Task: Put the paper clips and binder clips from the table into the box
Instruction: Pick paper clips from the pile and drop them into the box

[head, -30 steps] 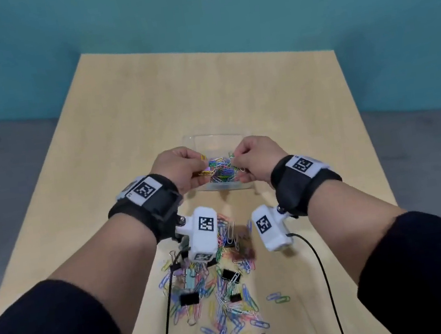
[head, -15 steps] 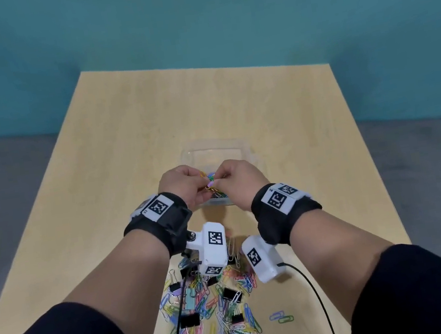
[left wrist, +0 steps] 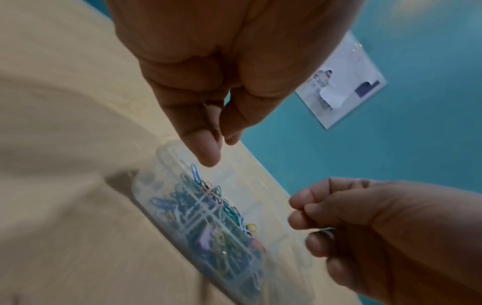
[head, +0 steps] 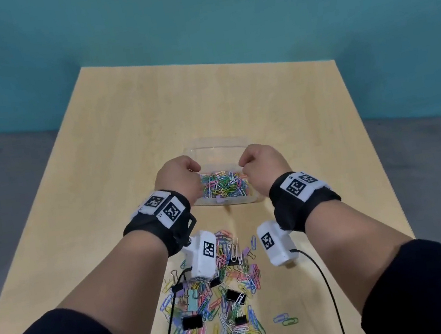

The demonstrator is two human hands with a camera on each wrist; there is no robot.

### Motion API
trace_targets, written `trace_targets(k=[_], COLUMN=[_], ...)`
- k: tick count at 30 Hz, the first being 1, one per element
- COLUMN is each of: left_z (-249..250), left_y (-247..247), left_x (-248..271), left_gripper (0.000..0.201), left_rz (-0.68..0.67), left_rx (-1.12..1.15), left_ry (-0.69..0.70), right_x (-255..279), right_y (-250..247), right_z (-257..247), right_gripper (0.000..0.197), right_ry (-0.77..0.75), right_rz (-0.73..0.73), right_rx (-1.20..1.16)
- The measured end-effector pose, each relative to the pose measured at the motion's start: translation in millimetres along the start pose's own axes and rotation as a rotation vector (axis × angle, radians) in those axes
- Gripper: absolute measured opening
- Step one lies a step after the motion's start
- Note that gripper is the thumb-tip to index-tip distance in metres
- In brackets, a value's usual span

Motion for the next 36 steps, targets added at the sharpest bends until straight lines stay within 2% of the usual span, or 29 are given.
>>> trace_targets(k=[2, 5, 7, 10, 14, 24, 29, 33, 36], left_z=[13, 29, 30, 24, 24, 23, 27, 39, 40], left_y=[2, 35, 58, 79, 89, 93, 94, 74, 51], left_x=[-4, -5, -8, -17, -19, -20, -17, -13, -16], left_gripper=[0.021, 0.011, 0.004, 0.009, 0.006, 0.002, 0.01, 0.015, 0.016], left_rz=[-0.01, -0.178, -0.259, -0.332, -0.38, -0.368, -0.358, -0.343, -0.355], left_rx=[-0.327, -0.785, -0.971, -1.083, -1.108, -1.177, -1.141, -0.905, -0.49], left_ry=[0.104, 0.226, 0.243, 0.179, 0.099, 0.133, 0.154, 0.151, 0.056], right_x=[-2, -3, -3, -1, 0, 8, 23, 43, 62], right_y=[-1, 7, 12, 14, 11, 3, -6, -16, -15], right_z=[4, 5, 6, 7, 8, 26, 33, 50, 72], right_gripper=[0.026, 0.024, 0.021, 0.019, 0.017, 0.016, 0.014, 0.012, 0.007], right_ry=[0.0, -0.022, -0.037, -0.057, -0.079, -0.082, -0.095, -0.093, -0.072], right_rz=[-0.025, -0.066, -0.073, -0.075, -0.067, -0.043, -0.017, 0.002, -0.023], right_rx=[0.064, 0.122, 0.131, 0.135, 0.114, -0.102, -0.187, -0.257, -0.311])
Point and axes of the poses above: each hand's wrist, its own x-axis away from the middle knuckle, its own y-axis out of the palm, z = x × y, the point moved 10 cm from there along -x, towards the middle knuckle, and after that the axes turned 5 degrees about -z, right-handed, at the moved point
